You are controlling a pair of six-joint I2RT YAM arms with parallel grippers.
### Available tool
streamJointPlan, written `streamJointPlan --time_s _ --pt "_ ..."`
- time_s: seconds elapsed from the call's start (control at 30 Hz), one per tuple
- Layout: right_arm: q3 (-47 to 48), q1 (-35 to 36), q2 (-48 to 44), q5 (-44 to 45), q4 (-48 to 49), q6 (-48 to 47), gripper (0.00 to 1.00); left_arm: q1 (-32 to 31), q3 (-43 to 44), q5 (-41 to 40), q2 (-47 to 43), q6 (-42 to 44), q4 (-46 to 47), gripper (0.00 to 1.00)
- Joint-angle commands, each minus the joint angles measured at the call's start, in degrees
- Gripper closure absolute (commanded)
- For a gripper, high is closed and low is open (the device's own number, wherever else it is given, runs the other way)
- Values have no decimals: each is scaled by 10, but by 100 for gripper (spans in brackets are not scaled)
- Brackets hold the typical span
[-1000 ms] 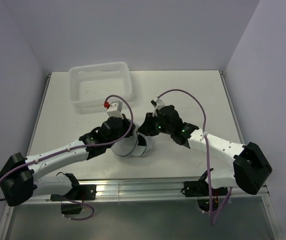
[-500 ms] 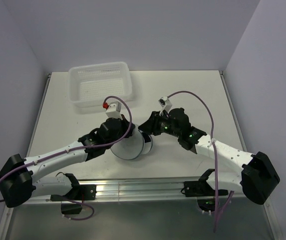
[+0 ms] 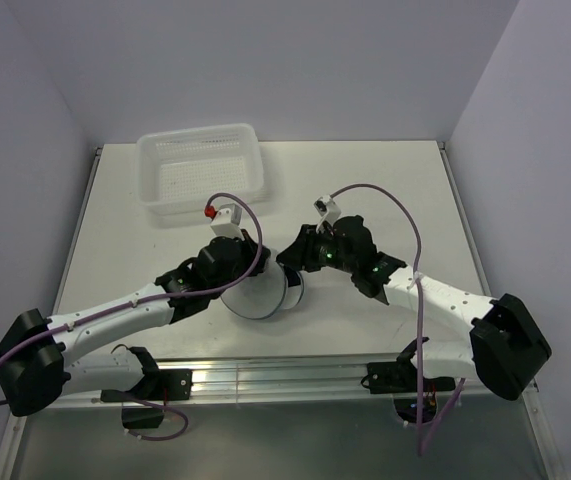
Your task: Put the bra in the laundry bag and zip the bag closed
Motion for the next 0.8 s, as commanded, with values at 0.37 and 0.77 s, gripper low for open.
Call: streamJointPlan --time_s 0.37,0.77 --pt "-46 -8 -7 -33 78 17 46 1 7 10 -1 24 53 100" --pt "-62 -10 -22 -51 146 42 66 2 10 16 15 26 63 100"
